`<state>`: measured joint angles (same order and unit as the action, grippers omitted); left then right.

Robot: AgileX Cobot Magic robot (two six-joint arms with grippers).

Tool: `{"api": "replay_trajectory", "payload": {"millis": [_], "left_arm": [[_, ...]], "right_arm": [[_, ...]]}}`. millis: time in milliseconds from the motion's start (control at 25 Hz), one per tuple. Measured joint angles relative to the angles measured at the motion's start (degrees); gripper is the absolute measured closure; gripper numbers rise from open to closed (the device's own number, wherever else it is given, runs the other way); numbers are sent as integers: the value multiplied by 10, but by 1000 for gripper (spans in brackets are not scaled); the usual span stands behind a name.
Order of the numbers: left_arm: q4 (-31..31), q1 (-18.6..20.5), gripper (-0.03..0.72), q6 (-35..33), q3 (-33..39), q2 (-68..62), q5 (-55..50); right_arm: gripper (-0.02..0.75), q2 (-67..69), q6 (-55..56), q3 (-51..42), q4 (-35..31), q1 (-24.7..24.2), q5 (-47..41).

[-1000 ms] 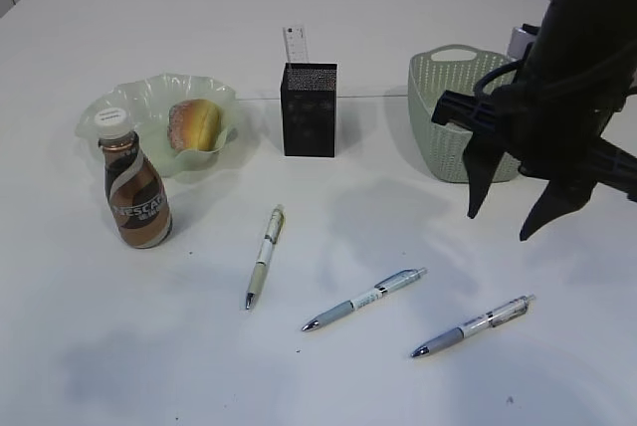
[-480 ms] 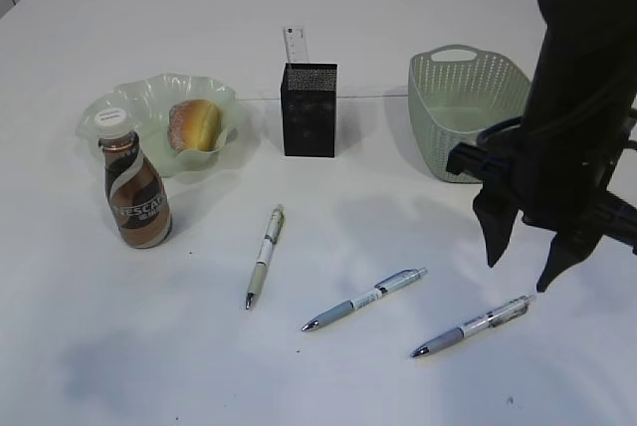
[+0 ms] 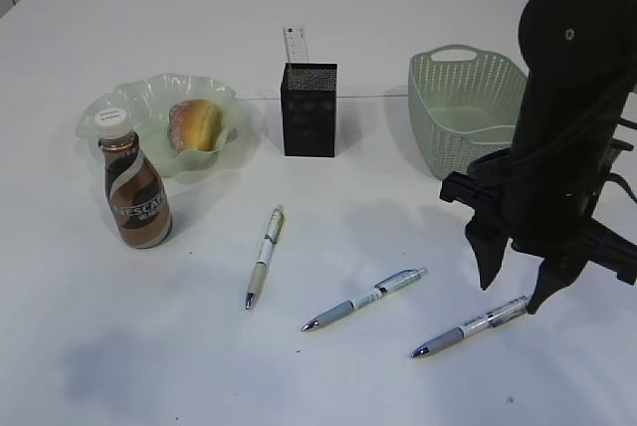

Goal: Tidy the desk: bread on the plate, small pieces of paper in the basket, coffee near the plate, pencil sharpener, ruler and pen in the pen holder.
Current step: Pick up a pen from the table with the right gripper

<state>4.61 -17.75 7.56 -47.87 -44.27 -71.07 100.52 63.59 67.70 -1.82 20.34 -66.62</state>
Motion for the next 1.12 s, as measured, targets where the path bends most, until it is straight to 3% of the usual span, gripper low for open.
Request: {"api": "replay_trajectory", "payload": {"millis": [520,760,1120], "left_arm": [[0,0,222,0,0,0,-2],[0,0,222,0,0,0,-2],[-4,0,222,0,0,0,-3]], "right_arm": [[372,44,-29,-8,-17,0,77],[444,48,-42,-61,-33,0,122],[456,48,-42,-93,-60,0,231]]}}
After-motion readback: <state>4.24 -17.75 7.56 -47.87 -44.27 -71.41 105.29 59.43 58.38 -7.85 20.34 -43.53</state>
